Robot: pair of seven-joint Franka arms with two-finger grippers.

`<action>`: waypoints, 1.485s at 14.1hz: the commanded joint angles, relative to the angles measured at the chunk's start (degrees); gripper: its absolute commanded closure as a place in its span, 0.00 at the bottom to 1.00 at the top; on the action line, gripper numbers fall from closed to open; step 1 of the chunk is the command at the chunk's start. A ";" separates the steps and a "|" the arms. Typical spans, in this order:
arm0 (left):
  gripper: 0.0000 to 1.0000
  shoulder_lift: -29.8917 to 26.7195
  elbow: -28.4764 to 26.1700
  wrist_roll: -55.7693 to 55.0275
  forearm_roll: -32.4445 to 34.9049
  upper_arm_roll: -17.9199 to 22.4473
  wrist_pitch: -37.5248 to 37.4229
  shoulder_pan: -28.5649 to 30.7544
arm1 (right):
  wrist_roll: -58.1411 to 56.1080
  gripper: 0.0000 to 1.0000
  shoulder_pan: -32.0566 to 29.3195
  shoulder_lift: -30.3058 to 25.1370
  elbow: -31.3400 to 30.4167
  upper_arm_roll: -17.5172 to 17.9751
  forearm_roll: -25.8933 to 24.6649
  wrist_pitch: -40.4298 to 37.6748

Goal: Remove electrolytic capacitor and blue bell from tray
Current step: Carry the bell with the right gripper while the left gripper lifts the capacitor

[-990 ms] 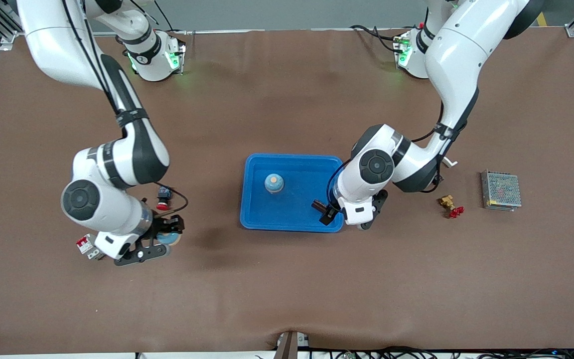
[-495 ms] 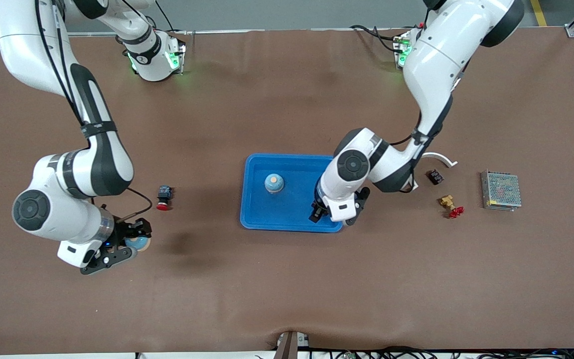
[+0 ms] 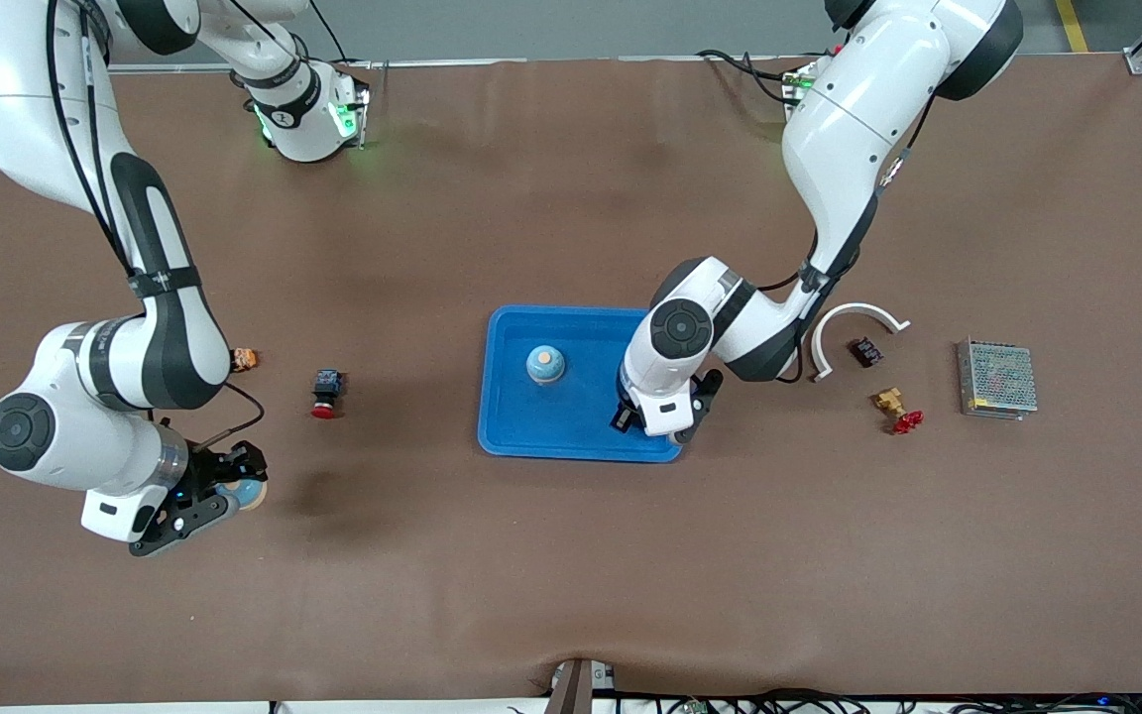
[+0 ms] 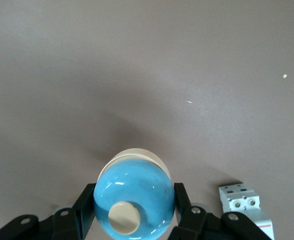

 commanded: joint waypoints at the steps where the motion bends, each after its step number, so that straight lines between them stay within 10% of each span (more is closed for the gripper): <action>1: 0.56 0.82 1.26 0.10 0.62 0.59 -0.08 -0.66 | -4.20 0.53 -1.83 1.19 -1.92 0.84 0.35 4.53; 5: 0.98 0.91 1.00 0.89 0.62 0.59 -0.60 -0.66 | -7.28 0.53 -2.71 3.65 -3.34 0.76 0.35 10.07; 18: 1.00 -11.13 1.52 12.38 0.62 0.68 -13.42 4.86 | -11.24 0.53 -4.64 8.31 -3.60 0.84 0.53 17.03; 21: 1.00 -13.42 0.91 20.37 0.62 0.68 -19.65 8.81 | -11.07 0.19 -4.73 8.31 -3.42 0.84 0.62 17.03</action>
